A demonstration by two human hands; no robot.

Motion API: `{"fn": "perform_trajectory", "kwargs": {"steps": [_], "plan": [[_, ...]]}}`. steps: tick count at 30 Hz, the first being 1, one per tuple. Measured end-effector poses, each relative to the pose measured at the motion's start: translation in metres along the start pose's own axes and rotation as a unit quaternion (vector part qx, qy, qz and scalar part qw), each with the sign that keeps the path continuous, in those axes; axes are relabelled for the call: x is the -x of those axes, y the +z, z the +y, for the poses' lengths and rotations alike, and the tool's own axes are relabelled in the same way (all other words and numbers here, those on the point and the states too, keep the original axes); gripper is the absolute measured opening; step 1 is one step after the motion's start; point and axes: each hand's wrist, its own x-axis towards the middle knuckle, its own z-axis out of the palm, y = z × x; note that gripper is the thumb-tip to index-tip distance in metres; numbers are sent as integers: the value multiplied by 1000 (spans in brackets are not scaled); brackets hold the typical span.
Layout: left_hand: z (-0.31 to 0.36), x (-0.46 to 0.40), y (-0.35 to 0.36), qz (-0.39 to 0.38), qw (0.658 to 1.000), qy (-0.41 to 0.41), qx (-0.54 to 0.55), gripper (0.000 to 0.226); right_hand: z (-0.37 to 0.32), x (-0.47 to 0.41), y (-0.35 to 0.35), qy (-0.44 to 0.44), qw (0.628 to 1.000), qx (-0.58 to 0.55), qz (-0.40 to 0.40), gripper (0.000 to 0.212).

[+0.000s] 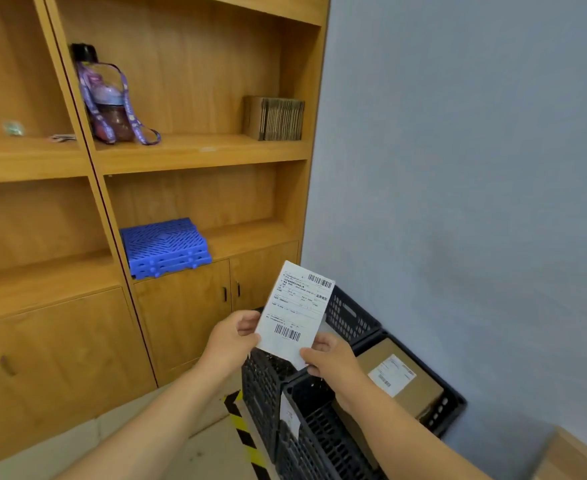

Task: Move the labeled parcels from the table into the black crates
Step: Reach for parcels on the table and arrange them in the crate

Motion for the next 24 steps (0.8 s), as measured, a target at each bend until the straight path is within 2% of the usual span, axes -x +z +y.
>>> {"fn": "perform_trajectory", "kwargs": {"steps": [5,13,24], "plan": [[6,-90,4,16,1000,-20,-16,35,-15,-90,2,11,1000,-17,-11,21],[11,-215,47,-20,998,-54,-25,35,-33,-210,-43,41,999,11,9,27],[-7,-319,84,-76,994,-80,-24,35,-27,-290,-67,67,997,8,32,19]]}}
